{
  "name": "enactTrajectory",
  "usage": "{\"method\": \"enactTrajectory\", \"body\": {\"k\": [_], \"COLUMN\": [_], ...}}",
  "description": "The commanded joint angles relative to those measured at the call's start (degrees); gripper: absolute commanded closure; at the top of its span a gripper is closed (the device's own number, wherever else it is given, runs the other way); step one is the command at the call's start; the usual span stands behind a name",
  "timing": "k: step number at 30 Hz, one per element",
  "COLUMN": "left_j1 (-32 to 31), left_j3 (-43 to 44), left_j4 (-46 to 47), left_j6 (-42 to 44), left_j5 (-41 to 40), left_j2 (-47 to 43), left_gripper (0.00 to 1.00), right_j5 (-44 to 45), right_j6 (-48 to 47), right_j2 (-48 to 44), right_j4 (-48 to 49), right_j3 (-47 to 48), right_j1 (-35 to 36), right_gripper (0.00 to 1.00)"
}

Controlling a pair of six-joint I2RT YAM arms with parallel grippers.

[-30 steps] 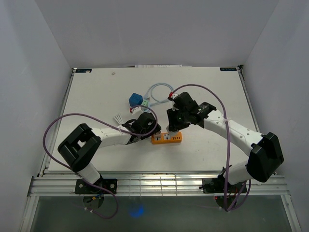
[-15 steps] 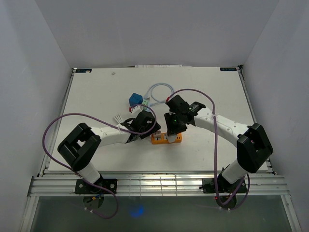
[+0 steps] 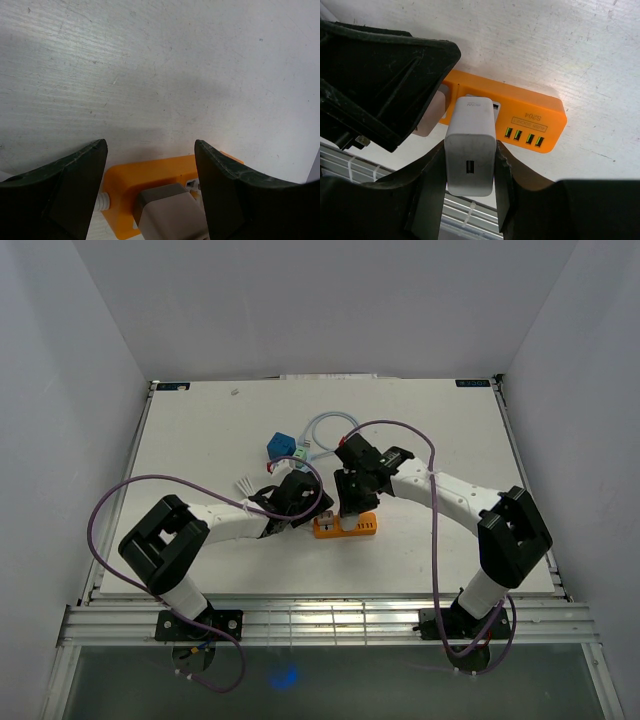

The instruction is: Insert the plug

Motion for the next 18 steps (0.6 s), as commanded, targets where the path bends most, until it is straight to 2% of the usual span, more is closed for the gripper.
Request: {"method": "enactTrajectory", "body": {"k": [1, 8, 18], "left_j1": [0.3, 0.2, 0.3], "left_j3": [-2.8, -3.3, -3.1], "left_j4": [-4.5, -4.6, -4.1], "left_j6": [0.9, 0.9, 1.1], "left_j5": [0.5, 0.3, 0.8], "left_j2": [0.2, -0.5, 0.4], "left_gripper": [0.18, 0.17, 0.18], "right_j5": [2.4, 6.0, 5.6], "right_j6": [1.7, 2.1, 2.4], "right_j2": [0.9, 2.1, 3.6], "right_j4": [-0.7, -1.9, -2.9], "right_j3": [3.3, 4.0, 4.9], "right_j1": [0.4, 0.8, 2.4], "right_gripper": [0.92, 0.92, 0.92]}}
